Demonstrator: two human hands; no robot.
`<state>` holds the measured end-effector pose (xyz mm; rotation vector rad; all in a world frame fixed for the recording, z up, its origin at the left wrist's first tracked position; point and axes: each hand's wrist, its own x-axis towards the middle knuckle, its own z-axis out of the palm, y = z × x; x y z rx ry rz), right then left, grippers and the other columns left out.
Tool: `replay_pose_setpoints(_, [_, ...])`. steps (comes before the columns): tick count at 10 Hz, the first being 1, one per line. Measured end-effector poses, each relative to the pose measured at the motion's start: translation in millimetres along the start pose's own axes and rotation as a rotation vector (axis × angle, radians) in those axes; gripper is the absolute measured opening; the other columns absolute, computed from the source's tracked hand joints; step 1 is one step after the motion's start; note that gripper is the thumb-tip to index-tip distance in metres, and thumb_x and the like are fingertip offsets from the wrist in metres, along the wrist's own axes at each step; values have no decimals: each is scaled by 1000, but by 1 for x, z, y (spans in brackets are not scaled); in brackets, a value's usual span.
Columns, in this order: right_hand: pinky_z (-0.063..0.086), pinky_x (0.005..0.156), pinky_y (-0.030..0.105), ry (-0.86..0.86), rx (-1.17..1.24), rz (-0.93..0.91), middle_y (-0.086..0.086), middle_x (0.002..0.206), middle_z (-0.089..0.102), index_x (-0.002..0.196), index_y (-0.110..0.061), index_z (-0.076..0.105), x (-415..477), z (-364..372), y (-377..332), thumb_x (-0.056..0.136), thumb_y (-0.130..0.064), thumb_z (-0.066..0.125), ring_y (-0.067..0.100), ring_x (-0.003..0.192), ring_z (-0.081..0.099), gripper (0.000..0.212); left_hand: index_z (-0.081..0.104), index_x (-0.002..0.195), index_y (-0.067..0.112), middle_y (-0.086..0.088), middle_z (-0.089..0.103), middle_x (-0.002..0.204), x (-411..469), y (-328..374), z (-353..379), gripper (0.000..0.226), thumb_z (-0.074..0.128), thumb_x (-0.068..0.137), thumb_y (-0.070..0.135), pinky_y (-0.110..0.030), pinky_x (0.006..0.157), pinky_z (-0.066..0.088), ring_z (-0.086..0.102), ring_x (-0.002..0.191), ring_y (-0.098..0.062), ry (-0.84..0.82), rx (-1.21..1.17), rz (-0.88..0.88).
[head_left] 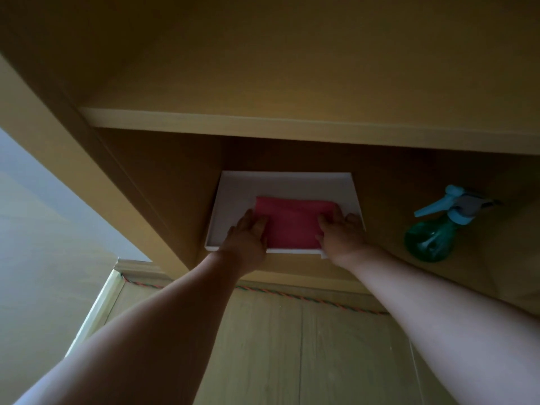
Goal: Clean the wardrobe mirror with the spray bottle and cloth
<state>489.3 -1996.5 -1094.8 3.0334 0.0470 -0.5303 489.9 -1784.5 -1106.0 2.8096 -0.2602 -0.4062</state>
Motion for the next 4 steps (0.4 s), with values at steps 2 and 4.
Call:
replay_pose_setpoints(2, [26,111,43,-1,126,-5,9,162,-3,152,-27,15,-16,-4,-1,103,-39,26,38,140,19,51,9,152,15,-12,1,159,-20,15,-9,57,31,100,25,-40,117,6,4,145,-30,1,102,31])
replay_pose_setpoints(4, [29,113,44,-11,205,-51,9,162,-2,154,-26,13,-87,-43,-3,103,-37,28,37,142,17,54,10,151,12,-10,7,159,-91,43,-46,60,36,99,27,-36,116,10,7,145,-25,26,3,23])
